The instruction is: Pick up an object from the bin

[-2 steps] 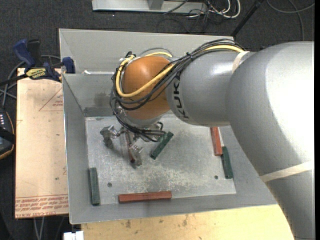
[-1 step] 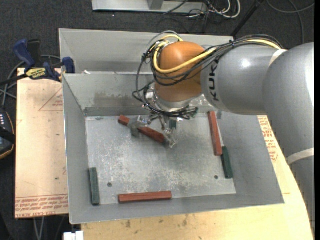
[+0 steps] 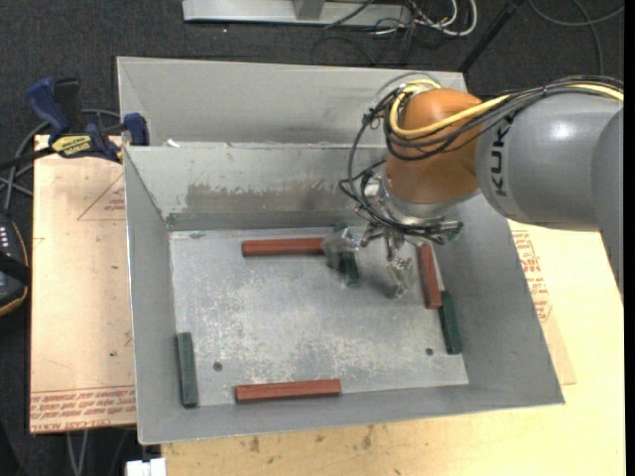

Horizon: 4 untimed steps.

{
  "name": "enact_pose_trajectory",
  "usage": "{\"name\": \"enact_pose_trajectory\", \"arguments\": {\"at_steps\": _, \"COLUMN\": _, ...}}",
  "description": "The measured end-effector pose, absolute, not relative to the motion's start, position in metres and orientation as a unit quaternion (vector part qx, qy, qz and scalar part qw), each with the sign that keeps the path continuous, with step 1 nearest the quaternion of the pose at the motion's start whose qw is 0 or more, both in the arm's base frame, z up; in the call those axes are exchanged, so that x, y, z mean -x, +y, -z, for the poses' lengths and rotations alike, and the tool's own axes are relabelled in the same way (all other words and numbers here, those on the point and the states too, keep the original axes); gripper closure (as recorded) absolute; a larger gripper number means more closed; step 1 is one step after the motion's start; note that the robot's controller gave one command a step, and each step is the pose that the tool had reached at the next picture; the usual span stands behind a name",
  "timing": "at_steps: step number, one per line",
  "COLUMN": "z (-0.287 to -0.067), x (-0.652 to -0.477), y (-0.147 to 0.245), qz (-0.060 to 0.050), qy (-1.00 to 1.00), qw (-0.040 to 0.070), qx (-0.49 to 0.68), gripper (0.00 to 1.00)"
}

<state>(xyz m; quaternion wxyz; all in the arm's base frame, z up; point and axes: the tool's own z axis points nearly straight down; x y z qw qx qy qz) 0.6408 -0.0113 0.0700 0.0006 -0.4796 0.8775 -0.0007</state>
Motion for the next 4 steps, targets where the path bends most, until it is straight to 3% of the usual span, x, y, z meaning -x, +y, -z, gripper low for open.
{"name": "enact_pose_trajectory", "arguments": {"at_steps": 1, "z": -0.070, "x": -0.641, "y": -0.006, "qz": -0.001, "qy": 0.876, "qw": 0.001, "qx": 0.483, "gripper": 1.00}}
{"name": "enact_pose_trajectory", "arguments": {"at_steps": 2, "z": -0.070, "x": -0.641, "y": -0.006, "qz": -0.001, "qy": 0.876, "qw": 0.002, "qx": 0.483, "gripper": 0.00}}
{"name": "enact_pose_trajectory", "arguments": {"at_steps": 3, "z": -0.076, "x": -0.653, "y": -0.086, "qz": -0.001, "qy": 0.877, "qw": 0.002, "qx": 0.480, "gripper": 0.00}}
{"name": "enact_pose_trajectory", "arguments": {"at_steps": 4, "z": -0.079, "x": -0.640, "y": -0.139, "qz": -0.010, "qy": 0.866, "qw": 0.003, "qx": 0.500, "gripper": 0.00}}
